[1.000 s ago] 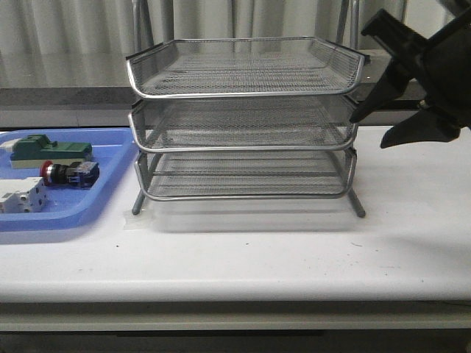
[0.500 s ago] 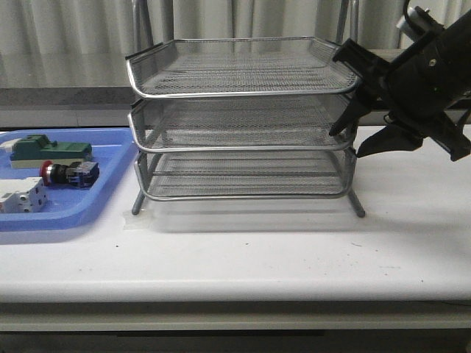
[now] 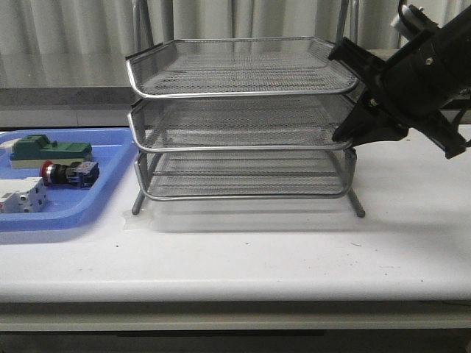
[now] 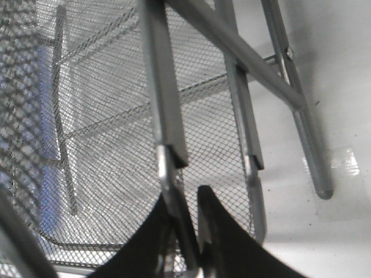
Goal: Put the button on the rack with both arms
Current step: 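Reach the right gripper to the middle wire tray's front edge, then pull the middle wire tray out toward the robot with the right gripper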
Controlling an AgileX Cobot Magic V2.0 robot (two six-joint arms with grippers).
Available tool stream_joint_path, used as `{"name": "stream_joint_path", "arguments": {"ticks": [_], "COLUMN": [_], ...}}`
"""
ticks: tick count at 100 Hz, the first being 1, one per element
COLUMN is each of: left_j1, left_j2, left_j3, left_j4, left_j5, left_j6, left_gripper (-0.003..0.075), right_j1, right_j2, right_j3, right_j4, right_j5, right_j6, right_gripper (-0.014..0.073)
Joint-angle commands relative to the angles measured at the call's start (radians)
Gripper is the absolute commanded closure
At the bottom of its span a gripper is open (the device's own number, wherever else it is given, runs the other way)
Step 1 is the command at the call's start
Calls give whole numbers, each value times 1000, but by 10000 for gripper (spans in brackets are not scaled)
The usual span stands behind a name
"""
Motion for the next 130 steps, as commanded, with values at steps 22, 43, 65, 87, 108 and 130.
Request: {"name": "stream_joint_path", "arguments": {"ticks": [22,43,65,87,108,130], "left_j1": [2,2,2,2,2,2], "left_j2": [-31,-31,-31,-31,-31,-31], "left_j3": [44,44,44,44,44,44], "left_j4": [-3,-3,-3,-3,-3,-3], "left_j5": [-84,-84,-84,-84,-84,-84], "left_j6": [-8,-8,-8,-8,-8,-8], "left_gripper": [740,740,740,740,740,740], "right_j1": [-1,-1,-1,-1,-1,-1], "right_j2": [-48,-124,-252,-366,-394,-401], "right_j3": [-20,74,227,338,361,361], "right_j4": [-39,-52,-55,-55,-57,-57], "right_j5": [79,64,50,46,54,62], "right_j6": [3,3,2,2,-3,-34], "right_gripper": [612,612,612,612,582,299]}}
